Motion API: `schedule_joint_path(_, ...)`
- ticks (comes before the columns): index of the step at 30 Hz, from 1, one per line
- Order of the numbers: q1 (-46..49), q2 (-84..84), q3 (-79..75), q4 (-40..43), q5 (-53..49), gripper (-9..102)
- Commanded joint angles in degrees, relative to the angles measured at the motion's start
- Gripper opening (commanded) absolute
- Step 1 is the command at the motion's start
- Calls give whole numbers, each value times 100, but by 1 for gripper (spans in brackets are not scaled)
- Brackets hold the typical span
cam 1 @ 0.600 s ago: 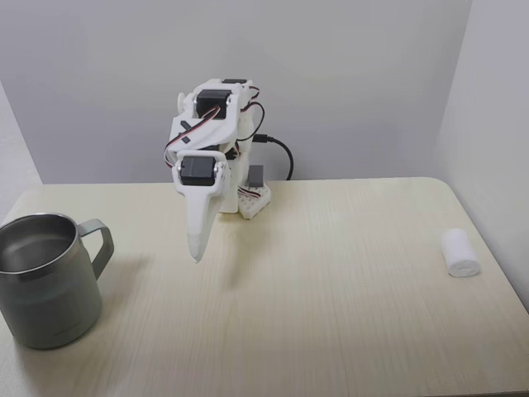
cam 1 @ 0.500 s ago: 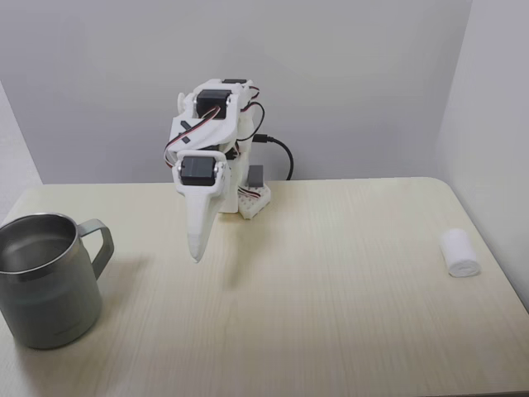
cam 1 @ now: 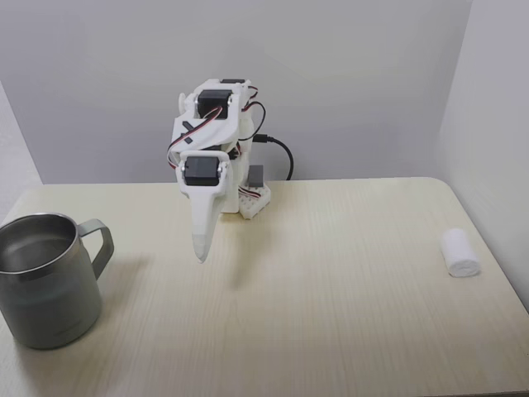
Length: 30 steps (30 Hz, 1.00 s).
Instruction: Grasp a dressing and put it in the cup.
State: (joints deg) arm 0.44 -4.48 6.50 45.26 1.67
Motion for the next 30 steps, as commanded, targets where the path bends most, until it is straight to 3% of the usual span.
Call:
schedule_joint_path(1,-26,-53,0,-44,-44,0)
schedule_joint_path(10,167,-53,79,-9,-53,0)
schedule_joint_path(16,369,-53,1063,475,-167,0)
schedule_joint_path(21,158,167,2197,976,-431,0)
schedule_joint_path(30,-1169,2417,5607,2303,-642,1)
